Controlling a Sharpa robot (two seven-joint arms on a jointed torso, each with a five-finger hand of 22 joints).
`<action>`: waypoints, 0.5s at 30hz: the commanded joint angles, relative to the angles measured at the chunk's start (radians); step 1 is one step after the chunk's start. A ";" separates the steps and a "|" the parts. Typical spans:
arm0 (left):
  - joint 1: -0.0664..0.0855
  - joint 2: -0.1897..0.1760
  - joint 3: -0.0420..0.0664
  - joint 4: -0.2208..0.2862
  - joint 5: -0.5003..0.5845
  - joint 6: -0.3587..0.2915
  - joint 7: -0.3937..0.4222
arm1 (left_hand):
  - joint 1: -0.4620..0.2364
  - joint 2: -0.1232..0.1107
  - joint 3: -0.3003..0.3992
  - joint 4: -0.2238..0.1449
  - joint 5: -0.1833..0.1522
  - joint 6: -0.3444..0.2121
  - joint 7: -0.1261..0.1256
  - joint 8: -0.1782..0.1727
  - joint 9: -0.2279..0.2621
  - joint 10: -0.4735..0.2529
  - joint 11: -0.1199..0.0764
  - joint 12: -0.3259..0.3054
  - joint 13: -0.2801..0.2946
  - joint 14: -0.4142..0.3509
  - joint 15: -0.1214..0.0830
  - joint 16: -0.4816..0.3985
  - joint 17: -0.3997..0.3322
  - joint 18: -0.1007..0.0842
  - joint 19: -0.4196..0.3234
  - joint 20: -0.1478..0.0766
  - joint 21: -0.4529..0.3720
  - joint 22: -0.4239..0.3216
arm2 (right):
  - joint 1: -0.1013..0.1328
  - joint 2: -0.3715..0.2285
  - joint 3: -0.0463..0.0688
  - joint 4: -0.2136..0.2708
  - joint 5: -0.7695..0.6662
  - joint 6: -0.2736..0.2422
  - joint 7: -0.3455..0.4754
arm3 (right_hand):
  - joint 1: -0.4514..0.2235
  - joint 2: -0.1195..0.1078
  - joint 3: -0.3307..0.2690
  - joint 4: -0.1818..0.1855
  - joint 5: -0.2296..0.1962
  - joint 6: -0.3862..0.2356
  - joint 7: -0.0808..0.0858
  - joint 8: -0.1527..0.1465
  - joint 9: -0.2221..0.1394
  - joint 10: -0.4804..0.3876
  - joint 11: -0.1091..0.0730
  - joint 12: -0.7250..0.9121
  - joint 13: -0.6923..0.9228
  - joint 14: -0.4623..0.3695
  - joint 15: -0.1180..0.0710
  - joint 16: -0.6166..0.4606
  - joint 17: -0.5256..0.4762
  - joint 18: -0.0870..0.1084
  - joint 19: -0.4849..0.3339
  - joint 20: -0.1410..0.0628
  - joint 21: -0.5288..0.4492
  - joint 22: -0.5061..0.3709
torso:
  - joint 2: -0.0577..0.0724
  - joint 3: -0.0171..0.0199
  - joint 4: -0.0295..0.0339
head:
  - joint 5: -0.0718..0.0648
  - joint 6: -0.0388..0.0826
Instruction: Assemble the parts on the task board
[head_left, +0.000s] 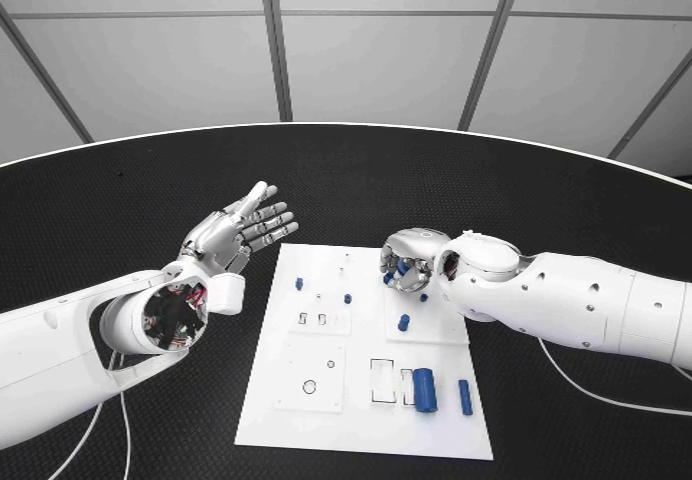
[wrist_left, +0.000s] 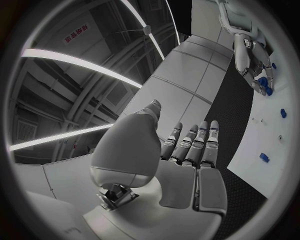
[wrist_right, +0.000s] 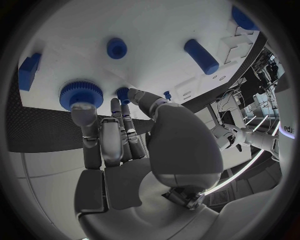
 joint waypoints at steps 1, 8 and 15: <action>0.000 0.000 0.000 0.000 0.000 0.000 -0.001 | -0.002 0.009 0.004 -0.001 0.006 0.009 0.139 0.006 0.001 0.008 -0.002 0.005 0.001 -0.004 0.003 0.001 -0.001 0.000 0.006 -0.002 0.006 -0.001 | 0.000 0.001 0.000 -0.002 0.000 0.003 0.000 | 0.004 0.008 0.008 -0.001 -0.005 0.009 0.001 0.004 0.002 0.009 0.000 0.006 0.000 0.039 0.001 0.006 0.002 -0.016 0.003 -0.001 0.006 0.003 | 0.002 -0.0007 -0.0001 | 0.000 -0.002; 0.001 -0.001 0.000 0.001 0.000 0.001 -0.002 | -0.002 0.009 0.004 -0.001 0.006 0.009 0.139 0.006 0.001 0.008 -0.002 0.005 0.001 -0.004 0.003 0.001 -0.001 0.000 0.006 -0.002 0.006 -0.001 | 0.000 0.002 0.000 -0.005 0.000 0.006 0.000 | 0.012 0.019 0.017 -0.001 -0.008 0.025 -0.007 0.018 0.012 0.024 -0.007 0.016 0.002 0.038 -0.005 0.010 0.002 -0.016 0.002 -0.005 0.013 0.013 | 0.003 -0.0008 0.0016 | -0.001 -0.006; 0.001 -0.001 0.000 0.001 0.000 0.000 -0.003 | -0.001 0.009 0.004 -0.001 0.006 0.012 0.139 0.007 0.002 0.011 -0.002 0.006 0.001 -0.006 0.003 0.001 -0.002 0.000 0.005 -0.002 0.006 -0.002 | 0.000 0.000 0.000 -0.003 0.000 -0.016 0.001 | 0.044 0.050 0.044 -0.017 -0.040 0.051 -0.014 0.042 0.032 0.049 -0.017 0.033 0.007 0.038 -0.014 0.018 0.007 -0.018 0.003 -0.013 0.029 0.035 | 0.004 -0.0011 0.0025 | -0.001 -0.011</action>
